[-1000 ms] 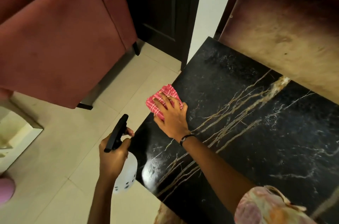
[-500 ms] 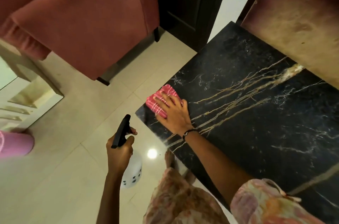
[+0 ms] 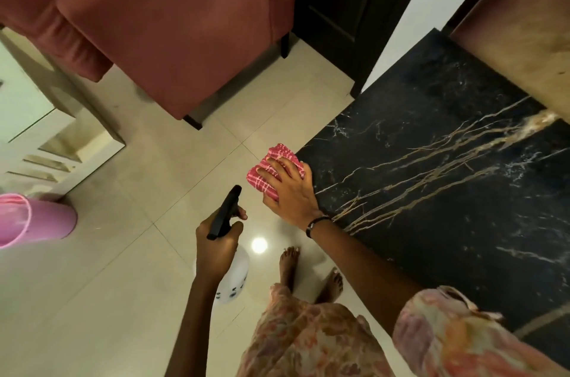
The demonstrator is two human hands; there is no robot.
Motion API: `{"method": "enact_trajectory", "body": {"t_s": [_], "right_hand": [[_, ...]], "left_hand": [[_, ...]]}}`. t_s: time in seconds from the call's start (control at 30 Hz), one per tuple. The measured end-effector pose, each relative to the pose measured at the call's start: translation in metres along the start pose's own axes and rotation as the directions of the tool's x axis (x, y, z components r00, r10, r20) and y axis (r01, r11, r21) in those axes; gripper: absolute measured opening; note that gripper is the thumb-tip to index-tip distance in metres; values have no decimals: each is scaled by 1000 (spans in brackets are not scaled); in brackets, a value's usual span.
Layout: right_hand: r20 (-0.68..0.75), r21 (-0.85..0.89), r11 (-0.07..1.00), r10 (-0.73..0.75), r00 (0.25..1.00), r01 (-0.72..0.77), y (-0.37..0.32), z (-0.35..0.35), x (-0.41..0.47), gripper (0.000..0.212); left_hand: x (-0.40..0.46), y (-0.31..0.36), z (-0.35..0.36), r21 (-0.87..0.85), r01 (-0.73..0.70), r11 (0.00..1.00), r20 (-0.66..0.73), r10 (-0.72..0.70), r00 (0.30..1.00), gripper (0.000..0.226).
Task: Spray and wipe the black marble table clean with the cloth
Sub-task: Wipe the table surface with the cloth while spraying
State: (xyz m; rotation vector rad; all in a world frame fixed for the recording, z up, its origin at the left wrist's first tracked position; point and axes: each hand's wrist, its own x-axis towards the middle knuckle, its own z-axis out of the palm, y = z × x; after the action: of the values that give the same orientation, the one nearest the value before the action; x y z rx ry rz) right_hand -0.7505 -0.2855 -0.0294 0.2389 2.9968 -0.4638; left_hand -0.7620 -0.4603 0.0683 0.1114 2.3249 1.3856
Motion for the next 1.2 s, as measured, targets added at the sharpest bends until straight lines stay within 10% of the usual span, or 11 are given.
{"method": "enact_trajectory", "body": {"t_s": [0.27,0.47,0.8,1.2], "right_hand": [[30,-181,979,-86,996,90,13,4,-91,82],[19,-159,987,-29,999,32,54,0,-208,60],[54,-86,986,148,987,-143,14,0,-162,55],[31,-72,920,388,921,-385,79,18,-410,53]], "left_hand": [[13,7,-5,-70,-16,997,48,19,999,83],[13,5,6,-60,-12,998,135,20,991,69],[-12,2,37,3,-45,999,374,41,926,32],[-82,8,95,54,-125,991,547,76,834,17]]}}
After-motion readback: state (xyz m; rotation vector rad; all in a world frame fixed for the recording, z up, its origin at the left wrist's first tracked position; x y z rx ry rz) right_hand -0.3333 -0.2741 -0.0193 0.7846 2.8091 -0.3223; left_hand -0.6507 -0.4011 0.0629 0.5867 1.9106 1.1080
